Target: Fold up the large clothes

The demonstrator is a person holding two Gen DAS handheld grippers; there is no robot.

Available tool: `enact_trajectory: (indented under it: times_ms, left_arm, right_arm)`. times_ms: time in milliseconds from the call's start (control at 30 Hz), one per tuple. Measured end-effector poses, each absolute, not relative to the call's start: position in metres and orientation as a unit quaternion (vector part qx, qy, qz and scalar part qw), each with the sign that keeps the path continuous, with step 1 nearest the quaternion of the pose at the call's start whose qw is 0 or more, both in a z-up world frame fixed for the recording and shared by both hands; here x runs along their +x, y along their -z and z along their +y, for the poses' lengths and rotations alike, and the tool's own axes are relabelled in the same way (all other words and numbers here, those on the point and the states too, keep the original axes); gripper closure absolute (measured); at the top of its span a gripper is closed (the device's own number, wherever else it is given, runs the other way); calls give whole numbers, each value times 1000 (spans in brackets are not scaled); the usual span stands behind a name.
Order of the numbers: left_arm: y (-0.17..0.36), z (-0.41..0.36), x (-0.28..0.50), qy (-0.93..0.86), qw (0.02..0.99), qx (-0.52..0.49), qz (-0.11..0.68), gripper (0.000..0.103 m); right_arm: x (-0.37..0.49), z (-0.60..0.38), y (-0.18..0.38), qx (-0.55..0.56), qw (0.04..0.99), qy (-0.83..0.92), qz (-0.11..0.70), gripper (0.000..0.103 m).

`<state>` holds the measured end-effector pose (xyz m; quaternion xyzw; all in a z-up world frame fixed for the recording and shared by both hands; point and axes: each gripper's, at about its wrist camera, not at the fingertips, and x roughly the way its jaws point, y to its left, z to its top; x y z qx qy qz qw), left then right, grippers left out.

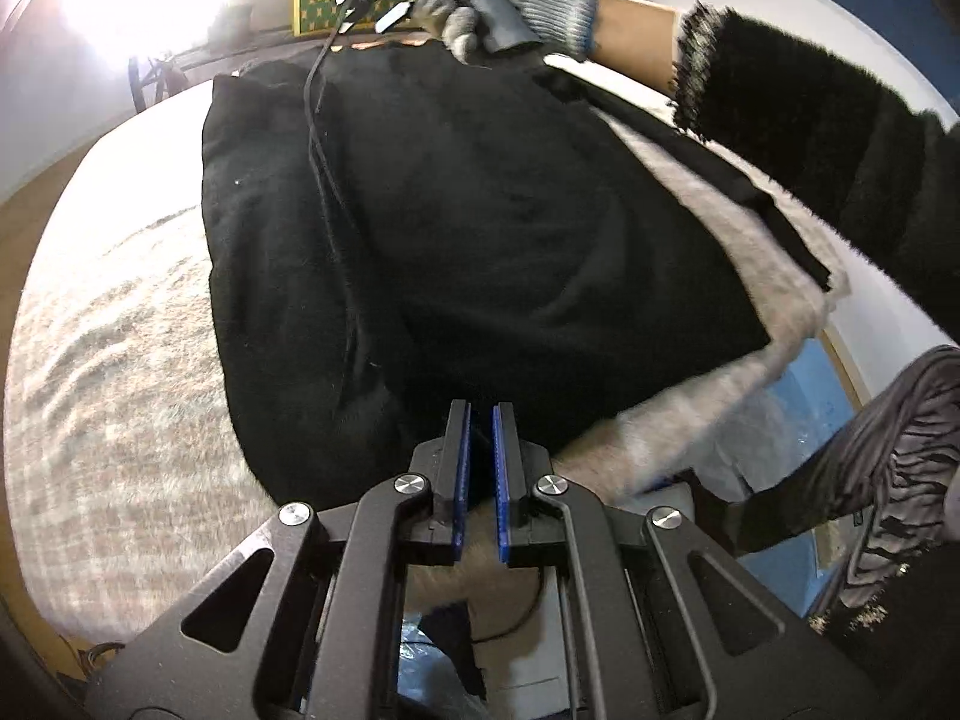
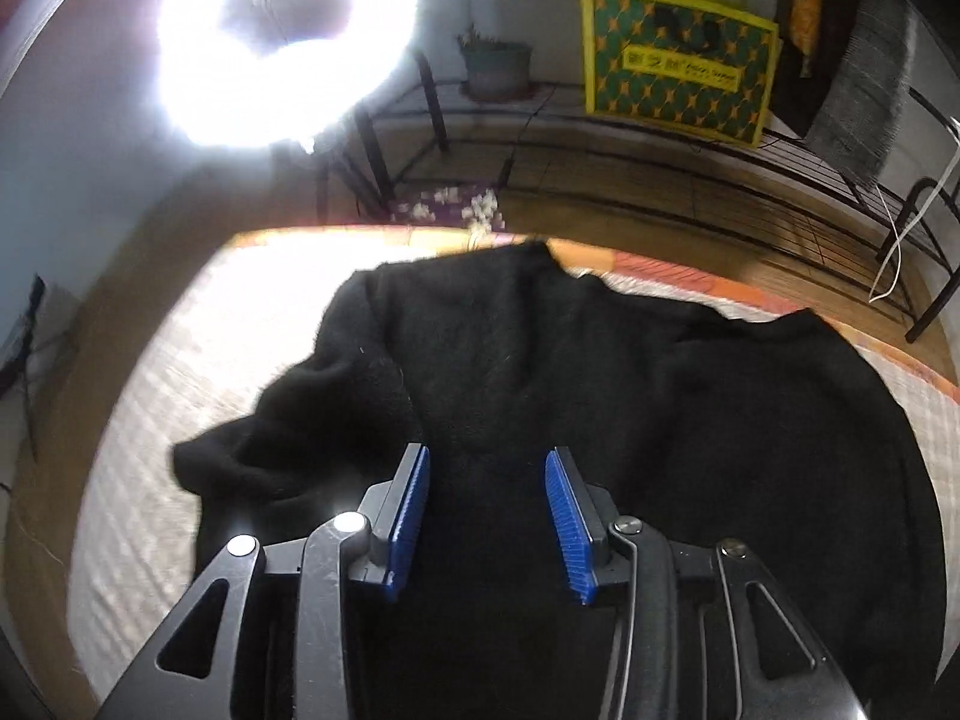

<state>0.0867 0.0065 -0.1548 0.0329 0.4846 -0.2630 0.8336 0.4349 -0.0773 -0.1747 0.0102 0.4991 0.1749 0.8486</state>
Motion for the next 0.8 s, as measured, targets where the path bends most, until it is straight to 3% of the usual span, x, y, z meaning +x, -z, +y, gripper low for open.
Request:
enact_trajectory:
  times_ms: [433,733,800]
  left_arm:
    - [125,61,41,188,865,-63,460,100]
    - [140,94,65,91,875,-121,460,99]
    - [148,100,70,76,869,-147,466,89]
  right_arm:
    - [298,-159,82,72,866,-242,432,59]
    - [184,-134,59,3,877,-279,392,59]
    - [171,-124,63,-22,881,-274,385,59]
